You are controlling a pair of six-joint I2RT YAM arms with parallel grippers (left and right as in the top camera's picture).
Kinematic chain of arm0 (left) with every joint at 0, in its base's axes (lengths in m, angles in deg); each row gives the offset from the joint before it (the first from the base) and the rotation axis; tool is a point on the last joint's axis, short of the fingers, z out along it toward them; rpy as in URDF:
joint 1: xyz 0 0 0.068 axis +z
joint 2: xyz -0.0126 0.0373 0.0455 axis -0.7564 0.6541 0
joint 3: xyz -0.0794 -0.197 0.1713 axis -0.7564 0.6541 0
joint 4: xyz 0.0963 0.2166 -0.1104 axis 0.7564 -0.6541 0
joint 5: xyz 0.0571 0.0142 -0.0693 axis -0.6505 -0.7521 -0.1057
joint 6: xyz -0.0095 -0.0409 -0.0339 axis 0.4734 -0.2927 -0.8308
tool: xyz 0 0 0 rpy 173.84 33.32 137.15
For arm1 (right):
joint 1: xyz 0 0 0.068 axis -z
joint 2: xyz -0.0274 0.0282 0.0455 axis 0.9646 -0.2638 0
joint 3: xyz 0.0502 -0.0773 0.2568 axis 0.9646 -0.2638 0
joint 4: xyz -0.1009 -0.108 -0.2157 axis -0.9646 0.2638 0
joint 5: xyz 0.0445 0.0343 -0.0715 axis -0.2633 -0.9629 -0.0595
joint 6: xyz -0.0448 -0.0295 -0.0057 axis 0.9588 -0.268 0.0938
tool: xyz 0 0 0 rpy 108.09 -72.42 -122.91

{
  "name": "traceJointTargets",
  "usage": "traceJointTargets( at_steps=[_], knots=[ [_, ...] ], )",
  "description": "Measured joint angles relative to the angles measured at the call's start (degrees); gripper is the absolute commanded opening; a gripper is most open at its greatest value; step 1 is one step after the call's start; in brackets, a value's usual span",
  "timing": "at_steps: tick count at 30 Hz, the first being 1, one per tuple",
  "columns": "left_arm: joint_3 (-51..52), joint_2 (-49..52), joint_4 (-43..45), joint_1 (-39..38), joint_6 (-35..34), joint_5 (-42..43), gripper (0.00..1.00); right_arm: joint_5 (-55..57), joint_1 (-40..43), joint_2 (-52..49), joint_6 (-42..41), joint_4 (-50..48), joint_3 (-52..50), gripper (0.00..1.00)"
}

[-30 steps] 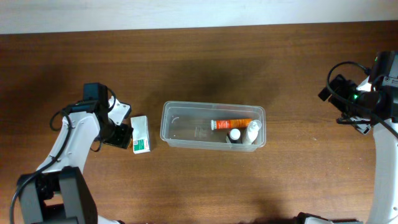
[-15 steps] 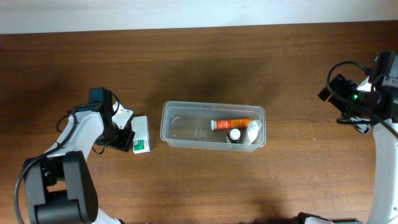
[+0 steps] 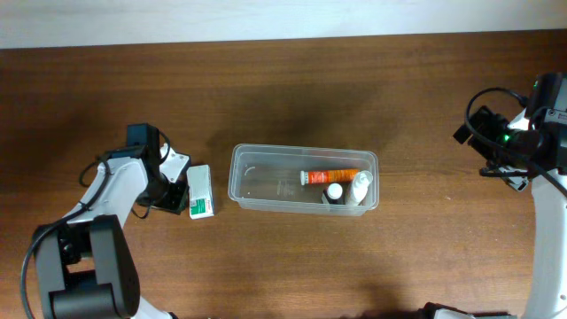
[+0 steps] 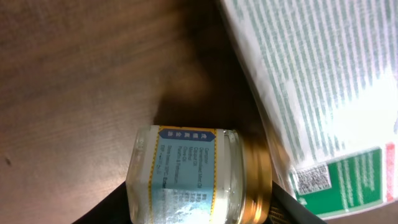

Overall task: Pack container
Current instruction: 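Lower the jar into the container and release it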

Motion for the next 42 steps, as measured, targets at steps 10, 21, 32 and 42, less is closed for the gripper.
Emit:
traceJointTargets(
  at_steps=[10, 21, 32, 42],
  knots=[
    [-22.8, -1.4, -19.7, -3.1, -11.1, 1.4, 0.05, 0.0, 0.0, 0.0, 0.0, 0.0, 0.0, 0.99],
    [-28.9, -5.2, -12.8, -29.5, -32.6, 7.9, 0.04, 0.0, 0.0, 0.0, 0.0, 0.0, 0.0, 0.98],
    [-28.9, 4.6, -7.7, -42.7, -43.6, 6.2, 0.02, 0.0, 0.0, 0.0, 0.0, 0.0, 0.0, 0.99],
    [-28.9, 12.7, -6.8, -44.1, -47.1, 6.1, 0.03, 0.0, 0.0, 0.0, 0.0, 0.0, 0.0, 0.99]
  ],
)
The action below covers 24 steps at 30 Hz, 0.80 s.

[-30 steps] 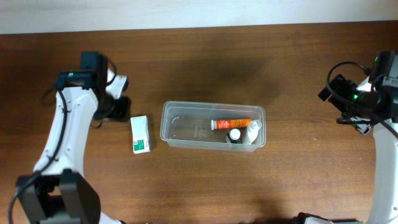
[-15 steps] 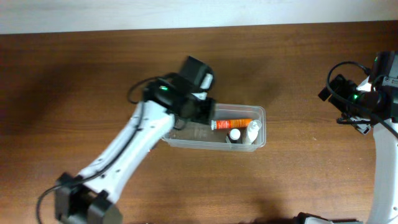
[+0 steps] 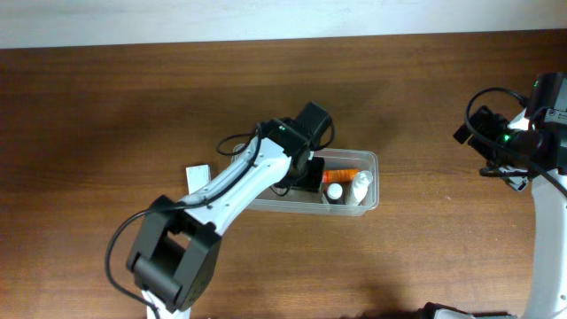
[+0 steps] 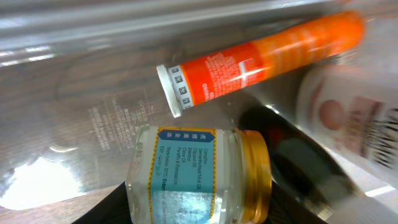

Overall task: Pack container
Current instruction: 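Lower the jar into the container and release it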

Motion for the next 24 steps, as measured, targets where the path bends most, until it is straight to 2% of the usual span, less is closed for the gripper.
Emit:
traceJointTargets(
  at_steps=[1, 3, 7, 15, 16, 17, 18, 22, 24],
  knots=[
    [0.0, 0.7, 0.0, 0.0, -0.1, 0.0, 0.04, 0.0, 0.0, 0.0, 0.0, 0.0, 0.0, 0.99],
    [0.0, 2.4, 0.0, -0.3, -0.7, 0.2, 0.17, 0.0, 0.0, 0.0, 0.0, 0.0, 0.0, 0.98],
    [0.0, 4.1, 0.2, -0.6, -1.2, 0.2, 0.30, 0.0, 0.0, 0.0, 0.0, 0.0, 0.0, 0.99],
    [0.0, 4.2, 2.5, -0.5, -1.5, 1.4, 0.31, 0.0, 0.0, 0.0, 0.0, 0.0, 0.0, 0.99],
    [0.0, 4.2, 2.5, -0.5, -1.6, 1.9, 0.34, 0.0, 0.0, 0.0, 0.0, 0.0, 0.0, 0.99],
    [0.0, 4.2, 2.5, -0.5, -1.6, 2.6, 0.59, 0.0, 0.0, 0.0, 0.0, 0.0, 0.0, 0.99],
    [0.0, 4.2, 2.6, -0.4, -1.6, 3.7, 0.64, 0.0, 0.0, 0.0, 0.0, 0.0, 0.0, 0.98],
    [0.0, 4.2, 2.8, 0.6, -1.8, 8.0, 0.63, 0.0, 0.0, 0.0, 0.0, 0.0, 0.0, 0.99],
    [0.0, 4.2, 2.5, 1.3, -1.8, 9.7, 0.71, 0.0, 0.0, 0.0, 0.0, 0.0, 0.0, 0.99]
  ],
)
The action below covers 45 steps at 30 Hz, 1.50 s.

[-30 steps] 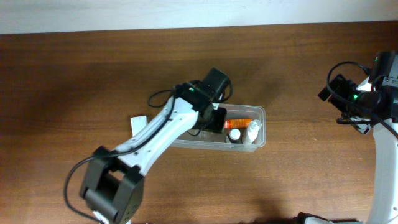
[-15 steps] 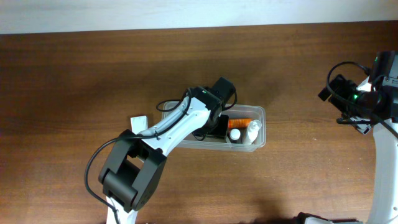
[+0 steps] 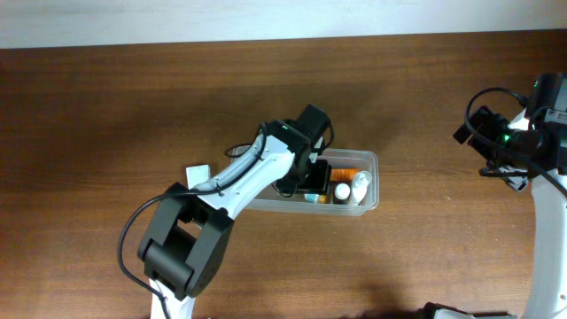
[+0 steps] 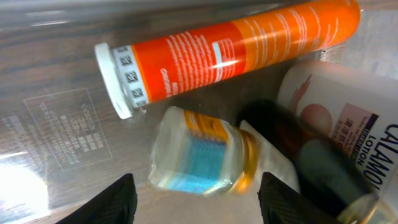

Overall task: Pack container
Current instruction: 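Lower the jar into the container and release it, then grasp the white-green medicine box with the left gripper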

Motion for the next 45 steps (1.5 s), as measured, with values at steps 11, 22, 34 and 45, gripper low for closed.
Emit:
traceJointTargets(
  at_steps=[11, 22, 34, 45],
  knots=[
    [-5.5, -0.9, -8.2, 3.8, -0.1, -6.1, 0.84, 0.0, 0.0, 0.0, 0.0, 0.0, 0.0, 0.98],
    [-16.7, -18.8, -19.9, 6.3, 10.8, -22.9, 0.99, 0.0, 0.0, 0.0, 0.0, 0.0, 0.0, 0.99],
    [4.7, -21.4, -21.5, 24.2, -0.7, -28.6, 0.96, 0.0, 0.0, 0.0, 0.0, 0.1, 0.0, 0.99],
    [26.4, -21.0, 0.7, 29.0, 0.4, -20.9, 0.74, 0.0, 0.0, 0.0, -0.1, 0.1, 0.0, 0.99]
  ],
)
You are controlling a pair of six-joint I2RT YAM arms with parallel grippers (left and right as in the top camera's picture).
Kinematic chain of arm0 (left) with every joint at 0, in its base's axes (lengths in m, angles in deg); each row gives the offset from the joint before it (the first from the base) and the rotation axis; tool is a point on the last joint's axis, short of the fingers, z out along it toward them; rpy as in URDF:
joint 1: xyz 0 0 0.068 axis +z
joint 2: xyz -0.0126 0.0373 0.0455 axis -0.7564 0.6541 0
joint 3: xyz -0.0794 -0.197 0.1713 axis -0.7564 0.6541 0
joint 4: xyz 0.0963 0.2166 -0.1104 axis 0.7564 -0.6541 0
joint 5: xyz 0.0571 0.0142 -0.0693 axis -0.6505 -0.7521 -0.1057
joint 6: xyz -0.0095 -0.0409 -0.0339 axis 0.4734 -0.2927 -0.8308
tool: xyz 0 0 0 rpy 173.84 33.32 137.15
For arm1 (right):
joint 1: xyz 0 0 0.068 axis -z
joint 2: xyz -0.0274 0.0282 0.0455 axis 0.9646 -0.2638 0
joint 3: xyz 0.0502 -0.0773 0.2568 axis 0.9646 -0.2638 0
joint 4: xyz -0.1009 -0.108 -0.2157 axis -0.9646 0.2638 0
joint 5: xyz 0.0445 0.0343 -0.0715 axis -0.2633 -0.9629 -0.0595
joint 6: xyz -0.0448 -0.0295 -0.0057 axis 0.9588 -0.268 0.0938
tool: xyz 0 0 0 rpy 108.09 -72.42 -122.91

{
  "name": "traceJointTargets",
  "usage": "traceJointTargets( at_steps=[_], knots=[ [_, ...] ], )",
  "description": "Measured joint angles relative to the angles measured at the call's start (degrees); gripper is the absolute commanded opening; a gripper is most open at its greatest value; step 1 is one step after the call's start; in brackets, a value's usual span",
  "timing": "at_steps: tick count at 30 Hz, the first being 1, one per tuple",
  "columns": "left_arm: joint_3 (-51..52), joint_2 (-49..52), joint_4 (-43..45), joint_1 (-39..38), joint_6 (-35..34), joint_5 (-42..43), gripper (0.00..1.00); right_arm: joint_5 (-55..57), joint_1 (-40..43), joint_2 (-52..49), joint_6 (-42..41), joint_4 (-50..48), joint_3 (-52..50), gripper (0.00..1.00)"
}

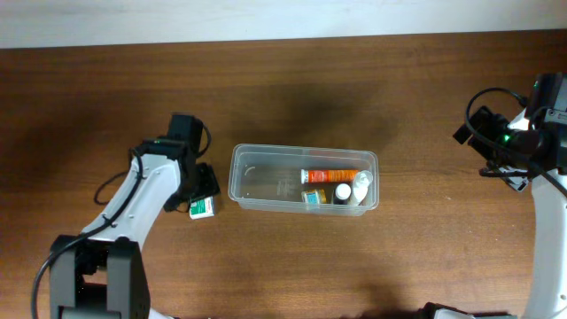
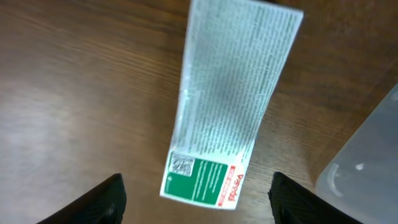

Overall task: Pack container
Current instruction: 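Grasp the white-green medicine box with the left gripper, then lay the medicine box into the container's left end and release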

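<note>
The clear plastic container [image 1: 257, 200] stands mid-table and holds an orange tube [image 1: 332, 175], a small glass jar with a gold lid [image 1: 312, 198], a dark bottle [image 1: 341, 192] and a white lotion bottle [image 1: 361, 185]. A white and green box [image 2: 231, 106] lies on the wood just left of the container, its green end [image 1: 202, 207] showing past the arm overhead. My left gripper [image 2: 198, 200] hovers open over that box, fingers wide on either side. My right gripper [image 1: 474, 126] is parked at the far right; its jaws cannot be made out.
The container's corner [image 2: 367, 162] sits close to the right of the box. Bare wooden table [image 1: 292, 97] surrounds everything. The right arm's cables [image 1: 493, 96] hang at the right edge.
My left gripper has left the container, where the jar now lies alone, and is now open above the white and green box to the container's left. The right arm is unchanged.
First my left gripper held the gold-lidded jar beside the box left of the container. Then it held the jar inside the container near the orange tube. Then it was open with the jar dropped among the bottles. Now it is over the box.
</note>
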Motion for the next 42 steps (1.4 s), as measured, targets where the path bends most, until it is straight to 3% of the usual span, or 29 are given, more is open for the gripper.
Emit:
traceJointTargets(
  at_steps=[14, 21, 26, 31, 37, 42],
  knots=[
    [1.2, 5.6, 8.4, 0.0, 12.6, 1.2, 0.75, 0.0, 0.0, 0.0, 0.0, 0.0, 0.0, 0.99],
    [0.9, 7.1, 8.3, 0.8, 14.7, 1.3, 0.25, 0.0, 0.0, 0.0, 0.0, 0.0, 0.0, 0.99],
    [-2.9, 7.2, 3.0, 2.4, 15.8, 1.4, 0.25, 0.0, 0.0, 0.0, 0.0, 0.0, 0.0, 0.98],
    [-13.0, 7.2, -7.4, 2.9, 20.2, 1.4, 0.27, 0.0, 0.0, 0.0, 0.1, 0.0, 0.0, 0.99],
    [-31.1, 5.6, -14.4, -2.5, 32.8, 3.6, 0.28, 0.0, 0.0, 0.0, 0.0, 0.0, 0.0, 0.99],
    [-33.0, 4.4, -16.1, -12.7, 48.5, 5.0, 0.20, 0.0, 0.0, 0.0, 0.0, 0.0, 0.0, 0.99]
  ],
)
